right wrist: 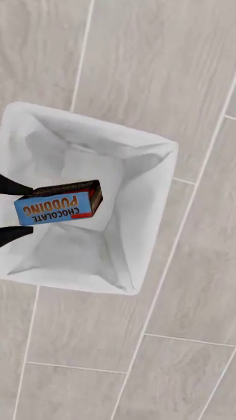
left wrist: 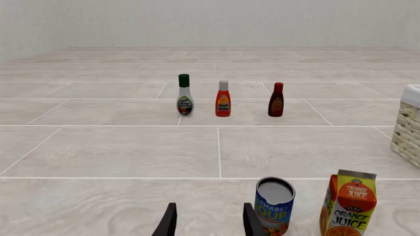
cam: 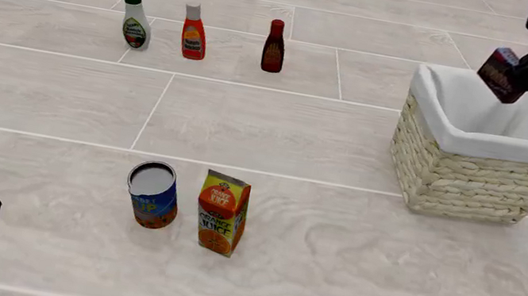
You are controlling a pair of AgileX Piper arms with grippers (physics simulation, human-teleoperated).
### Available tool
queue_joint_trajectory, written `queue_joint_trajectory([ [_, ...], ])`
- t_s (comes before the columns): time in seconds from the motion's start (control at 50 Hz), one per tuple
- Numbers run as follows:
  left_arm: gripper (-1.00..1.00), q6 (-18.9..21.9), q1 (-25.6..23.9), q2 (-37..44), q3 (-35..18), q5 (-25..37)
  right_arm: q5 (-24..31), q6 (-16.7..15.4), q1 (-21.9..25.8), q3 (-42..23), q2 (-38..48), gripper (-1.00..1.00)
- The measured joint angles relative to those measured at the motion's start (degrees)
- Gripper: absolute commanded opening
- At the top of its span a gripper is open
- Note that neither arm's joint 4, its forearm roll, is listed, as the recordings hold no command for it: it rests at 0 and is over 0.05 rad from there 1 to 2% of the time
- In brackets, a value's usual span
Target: Pick the chocolate pudding and place it in the basket.
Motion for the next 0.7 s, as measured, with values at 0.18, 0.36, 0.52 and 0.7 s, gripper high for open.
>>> queue_joint_trajectory([
  [0.18,1.00,0.00,0.00,0.00,0.00,0.00,0.00,-0.23,-0.04,-0.38,1.26,-1.00],
  [0.36,1.00,0.00,0.00,0.00,0.00,0.00,0.01,-0.48,-0.07,-0.55,2.38,-1.00],
  [0.52,1.00,0.00,0.00,0.00,0.00,0.00,0.01,-0.70,-0.13,-0.70,3.15,-1.00],
  [0.7,1.00,0.00,0.00,0.00,0.00,0.00,0.01,-0.93,-0.23,-1.07,4.06,-1.00],
])
